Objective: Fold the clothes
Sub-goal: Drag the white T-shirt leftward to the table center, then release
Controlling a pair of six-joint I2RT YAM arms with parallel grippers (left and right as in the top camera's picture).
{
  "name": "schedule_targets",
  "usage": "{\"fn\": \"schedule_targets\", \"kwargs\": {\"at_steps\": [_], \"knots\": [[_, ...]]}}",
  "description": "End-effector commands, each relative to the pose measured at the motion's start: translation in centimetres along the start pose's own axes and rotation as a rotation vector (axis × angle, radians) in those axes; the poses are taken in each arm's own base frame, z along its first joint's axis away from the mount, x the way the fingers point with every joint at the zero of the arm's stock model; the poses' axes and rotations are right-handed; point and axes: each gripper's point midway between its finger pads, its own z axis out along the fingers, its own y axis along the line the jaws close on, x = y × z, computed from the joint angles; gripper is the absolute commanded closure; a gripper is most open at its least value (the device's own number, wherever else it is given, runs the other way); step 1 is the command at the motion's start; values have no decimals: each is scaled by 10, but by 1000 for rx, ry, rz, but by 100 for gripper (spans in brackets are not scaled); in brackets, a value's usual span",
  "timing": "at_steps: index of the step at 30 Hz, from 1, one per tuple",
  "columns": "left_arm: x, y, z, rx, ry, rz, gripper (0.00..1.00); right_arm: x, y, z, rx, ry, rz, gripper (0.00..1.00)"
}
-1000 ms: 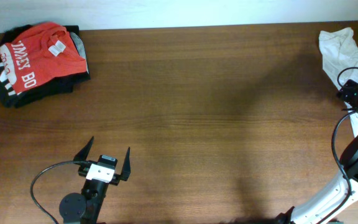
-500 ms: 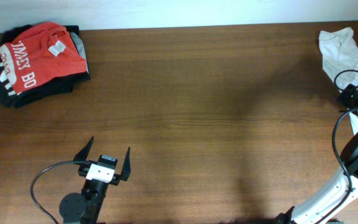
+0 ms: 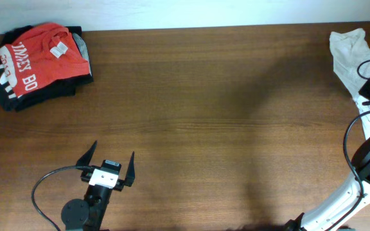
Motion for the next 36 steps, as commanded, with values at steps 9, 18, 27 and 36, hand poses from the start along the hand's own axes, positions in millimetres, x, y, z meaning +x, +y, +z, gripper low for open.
{"fn": "schedule_targets", "kwargs": {"at_steps": [9,18,27,36], "knots": [[2,2,0,-9,4,3,1,41,301,-159,-819,9,-366,96],[3,2,0,-9,5,3,1,275,482,-304,-1119,261,-804,96],[2,2,0,-9,4,4,1,351,502,-354,-1168,345,-886,34],[3,2,0,-9,5,3,1,249,424,-263,-915,445,-619,1]]}}
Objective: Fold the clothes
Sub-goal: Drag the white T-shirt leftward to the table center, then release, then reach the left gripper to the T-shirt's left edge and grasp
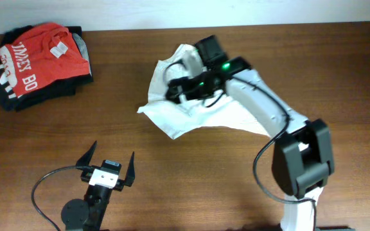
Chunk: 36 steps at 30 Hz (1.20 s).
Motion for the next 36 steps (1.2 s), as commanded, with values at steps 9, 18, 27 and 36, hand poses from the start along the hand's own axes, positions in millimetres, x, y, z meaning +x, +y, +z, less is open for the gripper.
{"fn": "schedule_targets", "kwargs": {"at_steps": [9,18,27,36], "knots": [[3,2,0,-9,5,4,1,10,-280,-201,351,-317,588,1],[-11,-25,-2,150,-64,-10,1,77,-338,-257,388,-330,839,1],[-79,-54,-25,345,-370,96,1,77,-338,-257,389,-331,838,1],[-106,-13,4,248,-157,-73,1,77,-338,-257,389,-331,838,1]]}}
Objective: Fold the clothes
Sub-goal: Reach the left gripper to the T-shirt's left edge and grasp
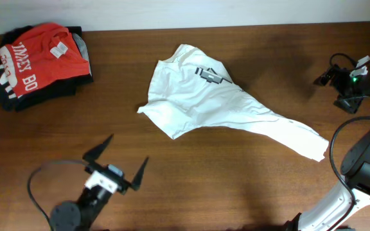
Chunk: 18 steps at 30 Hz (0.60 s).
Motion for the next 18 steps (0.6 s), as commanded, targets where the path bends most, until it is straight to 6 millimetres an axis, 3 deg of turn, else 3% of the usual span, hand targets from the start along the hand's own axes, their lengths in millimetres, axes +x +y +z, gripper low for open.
{"fn": "schedule_targets", "kwargs": {"at_steps": [1,5,7,8,12,14,15,16,18], "knots": [[-22,29,21,-34,114,-86,1,-6,9,-17,-6,-46,-25,1],[-32,35,49,74,175,-155,1,-6,9,-17,-6,-46,-25,1],[-40,22,59,209,118,-153,1,-6,9,-17,-6,-46,-25,1],[-38,24,63,203,129,-201,1,-6,9,-17,-6,-46,-25,1],[-6,45,81,97,305,-407,1,-6,9,-17,-6,-46,-25,1],[31,66,84,-145,571,-501,1,-6,9,-17,-6,-46,-25,1],[36,67,85,-186,640,-484,1,-6,9,-17,-6,-46,-25,1],[35,59,96,-191,703,-447,1,-6,9,-17,-5,-46,-25,1],[23,21,121,-28,672,-448,1,-6,9,-17,-6,-46,-25,1]]}}
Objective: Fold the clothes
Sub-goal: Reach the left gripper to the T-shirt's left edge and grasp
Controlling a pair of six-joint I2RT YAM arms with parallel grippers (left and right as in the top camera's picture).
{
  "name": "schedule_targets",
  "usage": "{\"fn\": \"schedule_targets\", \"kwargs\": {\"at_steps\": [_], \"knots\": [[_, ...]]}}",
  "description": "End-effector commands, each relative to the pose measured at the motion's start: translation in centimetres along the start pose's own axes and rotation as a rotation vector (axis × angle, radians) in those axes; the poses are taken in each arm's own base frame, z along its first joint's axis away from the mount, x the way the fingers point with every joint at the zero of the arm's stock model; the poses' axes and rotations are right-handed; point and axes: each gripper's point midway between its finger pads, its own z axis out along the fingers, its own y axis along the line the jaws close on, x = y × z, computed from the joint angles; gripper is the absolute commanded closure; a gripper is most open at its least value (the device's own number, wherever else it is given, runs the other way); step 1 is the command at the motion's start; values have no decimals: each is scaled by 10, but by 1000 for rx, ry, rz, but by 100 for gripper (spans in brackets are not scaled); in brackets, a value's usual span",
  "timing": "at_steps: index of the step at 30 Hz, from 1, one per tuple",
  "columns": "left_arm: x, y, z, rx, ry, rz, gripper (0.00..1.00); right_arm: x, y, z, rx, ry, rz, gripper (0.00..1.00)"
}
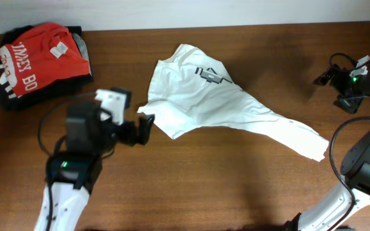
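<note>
A white garment (pixel 211 102) with a small dark print lies spread and rumpled across the middle of the table, one long part trailing to the right front. My left gripper (pixel 141 128) reaches in from the left, open, its fingertips just short of the garment's left corner. My right gripper (pixel 324 78) hovers at the far right edge, open and holding nothing, well clear of the cloth.
A pile of clothes (pixel 37 58), a red printed shirt on top of dark garments, sits at the back left corner. The wooden table (pixel 236 186) runs under everything. The right arm's base (pixel 365 173) stands at the front right.
My left arm has risen from the front left of the table and swung forward to the garment's left corner. The garment and my right gripper have not moved.
The white garment first lay bunched at the back right corner under my right gripper. Then my right arm held it over the table's middle. After that it lay spread there, with the right gripper back at the right edge. Now my left gripper is at its left corner.
</note>
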Motion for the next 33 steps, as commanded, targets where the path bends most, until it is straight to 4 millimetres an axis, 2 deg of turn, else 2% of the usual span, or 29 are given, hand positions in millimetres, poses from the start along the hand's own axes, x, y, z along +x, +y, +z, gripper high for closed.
{"fn": "schedule_targets", "kwargs": {"at_steps": [1,3,4,6,7,9,14,16,17,18,21,23,25,26,29,33], "knots": [[-19,-44,17,89,-15,60,1,-6,9,-17,-6,-45,-24,1],[-22,-75,30,199,-30,101,1,-6,9,-17,-6,-45,-24,1],[-20,-73,43,177,-17,37,1,-6,9,-17,-6,-45,-24,1],[-1,-34,66,-33,47,-299,1,-6,9,-17,-6,-45,-25,1],[12,-23,76,-95,82,-395,1,-6,9,-17,-6,-45,-24,1],[34,-14,89,-154,146,-554,1,-6,9,-17,-5,-45,-25,1],[86,4,122,-269,285,-642,1,-6,9,-17,-6,-45,-25,1],[104,11,128,-318,345,-640,1,-6,9,-17,-6,-45,-25,1],[106,15,127,-361,402,-606,1,-6,9,-17,-5,-45,-24,1],[98,16,125,-374,451,-547,1,-6,9,-17,-5,-45,-25,1],[64,9,116,-367,530,-427,1,-6,9,-17,-5,-45,-24,1],[43,-8,121,-266,497,-444,1,-6,9,-17,-5,-45,-25,1],[39,-26,125,-159,504,-470,1,-6,9,-17,-5,-45,-24,1],[37,-25,127,-167,491,-479,1,-6,9,-17,-5,-45,-25,1],[50,-10,118,-320,509,-644,8,-6,9,-17,-5,-45,-24,1],[77,2,110,-422,601,-649,8,-6,9,-17,-5,-45,-24,1]]}}
